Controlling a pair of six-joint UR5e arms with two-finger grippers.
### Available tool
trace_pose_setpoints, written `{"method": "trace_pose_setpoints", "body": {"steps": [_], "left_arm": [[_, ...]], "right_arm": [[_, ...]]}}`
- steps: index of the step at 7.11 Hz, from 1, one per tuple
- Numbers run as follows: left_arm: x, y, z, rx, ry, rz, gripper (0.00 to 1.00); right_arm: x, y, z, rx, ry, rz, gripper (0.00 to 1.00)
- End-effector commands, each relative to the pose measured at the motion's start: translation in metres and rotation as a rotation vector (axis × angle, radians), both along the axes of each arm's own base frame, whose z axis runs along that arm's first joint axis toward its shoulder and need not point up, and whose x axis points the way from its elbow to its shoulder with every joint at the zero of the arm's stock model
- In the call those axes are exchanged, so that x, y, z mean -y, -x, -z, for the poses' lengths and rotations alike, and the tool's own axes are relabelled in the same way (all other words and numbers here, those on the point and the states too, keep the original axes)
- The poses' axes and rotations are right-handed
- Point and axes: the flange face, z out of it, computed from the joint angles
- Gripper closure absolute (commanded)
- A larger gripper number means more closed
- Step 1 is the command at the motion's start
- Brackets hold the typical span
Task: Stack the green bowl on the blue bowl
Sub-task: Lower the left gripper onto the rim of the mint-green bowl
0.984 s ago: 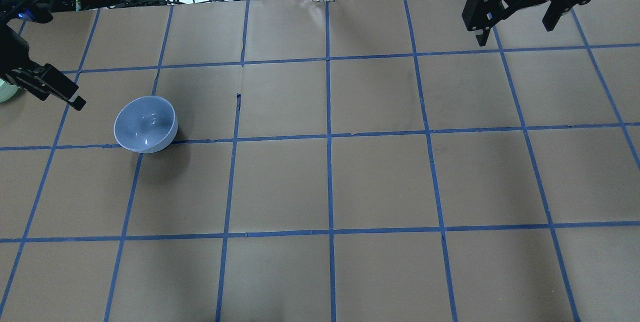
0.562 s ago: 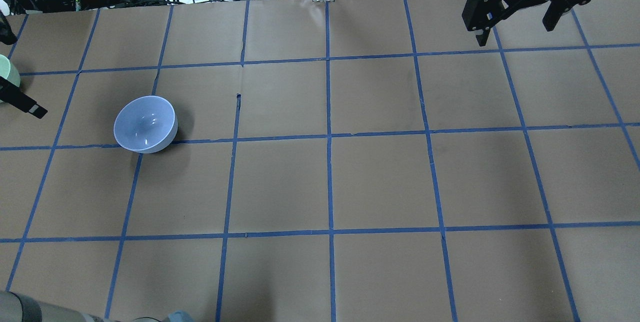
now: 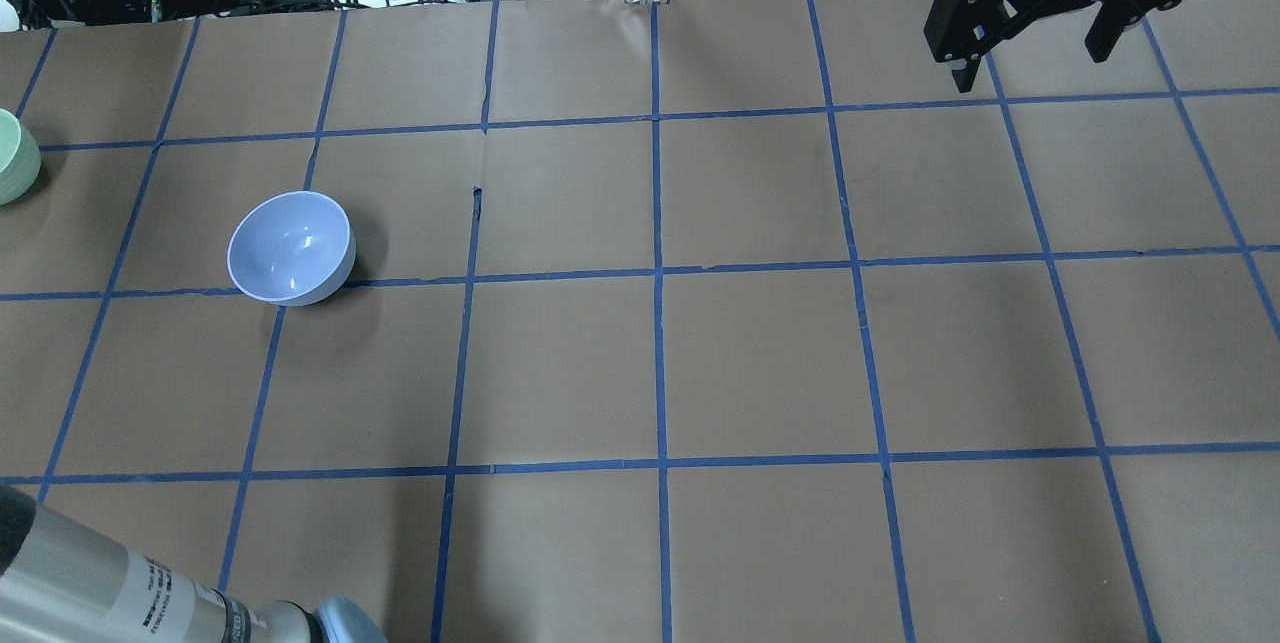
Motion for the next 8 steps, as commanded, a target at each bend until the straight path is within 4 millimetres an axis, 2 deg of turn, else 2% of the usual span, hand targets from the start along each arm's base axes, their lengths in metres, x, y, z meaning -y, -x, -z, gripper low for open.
{"method": "trace_pose_setpoints", "body": {"steps": [1, 2, 4, 5, 7, 8], "left_arm": [[0.003, -0.063, 0.028, 0.002, 0.011, 0.112, 0.00], [0.009, -0.083, 0.047, 0.002, 0.007, 0.170, 0.00], [0.029, -0.108, 0.071, 0.021, 0.013, 0.305, 0.00], [0.034, -0.114, 0.080, 0.025, 0.013, 0.351, 0.00], [0.039, -0.119, 0.081, 0.035, 0.019, 0.370, 0.00], [0.041, -0.121, 0.091, 0.031, 0.021, 0.423, 0.00]], "right_arm": [[0.000, 0.000, 0.000, 0.000, 0.000, 0.000, 0.00], [0.000, 0.000, 0.000, 0.000, 0.000, 0.000, 0.00], [0.000, 0.000, 0.000, 0.000, 0.000, 0.000, 0.00], [0.000, 0.000, 0.000, 0.000, 0.000, 0.000, 0.00], [0.000, 0.000, 0.000, 0.000, 0.000, 0.000, 0.00], [0.000, 0.000, 0.000, 0.000, 0.000, 0.000, 0.00]]}}
